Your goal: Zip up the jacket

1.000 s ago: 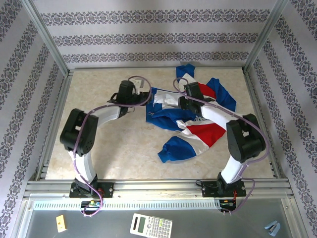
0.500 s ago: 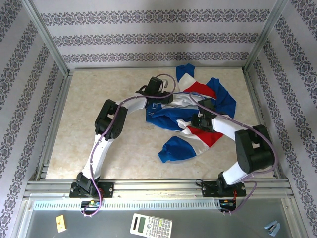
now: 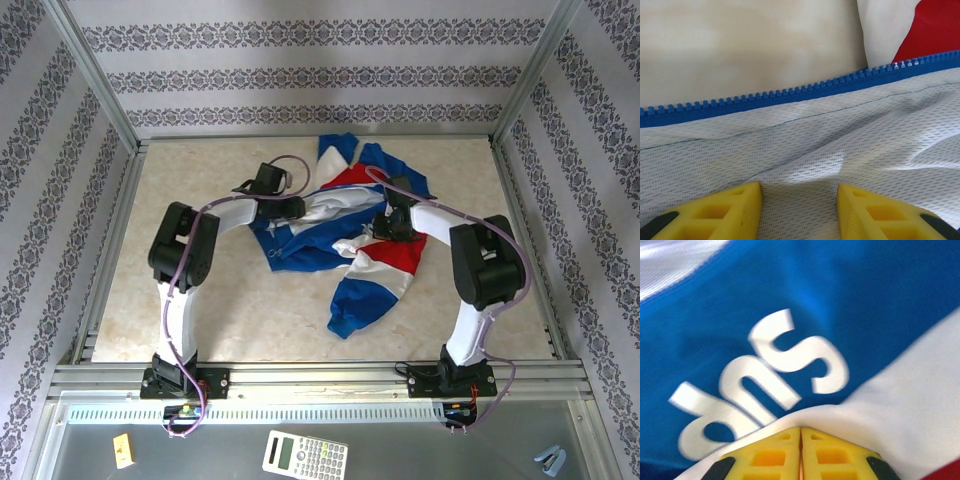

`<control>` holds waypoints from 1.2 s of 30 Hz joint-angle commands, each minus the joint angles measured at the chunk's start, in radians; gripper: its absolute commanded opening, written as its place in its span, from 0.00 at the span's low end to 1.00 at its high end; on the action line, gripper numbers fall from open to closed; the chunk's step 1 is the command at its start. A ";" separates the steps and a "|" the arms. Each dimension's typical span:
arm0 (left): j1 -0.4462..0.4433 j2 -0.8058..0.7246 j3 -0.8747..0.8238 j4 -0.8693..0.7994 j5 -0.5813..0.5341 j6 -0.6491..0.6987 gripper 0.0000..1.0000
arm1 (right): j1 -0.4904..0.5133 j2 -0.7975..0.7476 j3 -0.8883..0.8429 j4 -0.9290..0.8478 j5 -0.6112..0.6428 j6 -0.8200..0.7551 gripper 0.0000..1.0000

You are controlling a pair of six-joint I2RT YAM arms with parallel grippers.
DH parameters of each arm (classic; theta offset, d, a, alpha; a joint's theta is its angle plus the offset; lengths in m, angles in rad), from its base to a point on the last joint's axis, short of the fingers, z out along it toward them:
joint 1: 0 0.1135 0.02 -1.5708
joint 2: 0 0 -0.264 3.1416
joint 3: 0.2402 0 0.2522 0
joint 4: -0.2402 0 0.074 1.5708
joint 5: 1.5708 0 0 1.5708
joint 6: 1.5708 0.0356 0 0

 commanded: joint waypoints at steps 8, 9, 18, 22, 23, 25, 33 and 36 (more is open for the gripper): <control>0.085 -0.232 -0.380 -0.081 -0.090 -0.019 0.42 | 0.083 0.186 0.290 -0.173 0.039 -0.077 0.07; 0.086 -0.259 -0.410 -0.080 -0.098 -0.020 0.42 | 0.091 0.214 0.331 -0.182 0.034 -0.079 0.07; 0.086 -0.488 -0.680 -0.064 -0.123 -0.075 0.42 | 0.156 0.482 0.761 -0.300 -0.006 -0.086 0.06; 0.085 -0.589 -0.772 -0.044 -0.098 -0.133 0.41 | 0.182 0.559 0.962 -0.392 -0.004 -0.108 0.08; 0.083 -0.612 -0.786 -0.043 -0.093 -0.141 0.41 | 0.187 0.564 1.000 -0.413 0.001 -0.115 0.09; 0.083 -0.661 -0.801 -0.054 -0.094 -0.146 0.41 | 0.196 0.550 1.056 -0.453 0.009 -0.127 0.13; 0.085 -0.720 -0.696 -0.174 -0.126 -0.065 0.43 | 0.240 0.272 0.837 -0.436 0.066 -0.166 0.30; 0.086 -0.690 -0.642 -0.194 -0.130 -0.027 0.43 | 0.268 0.150 0.663 -0.401 0.083 -0.159 0.31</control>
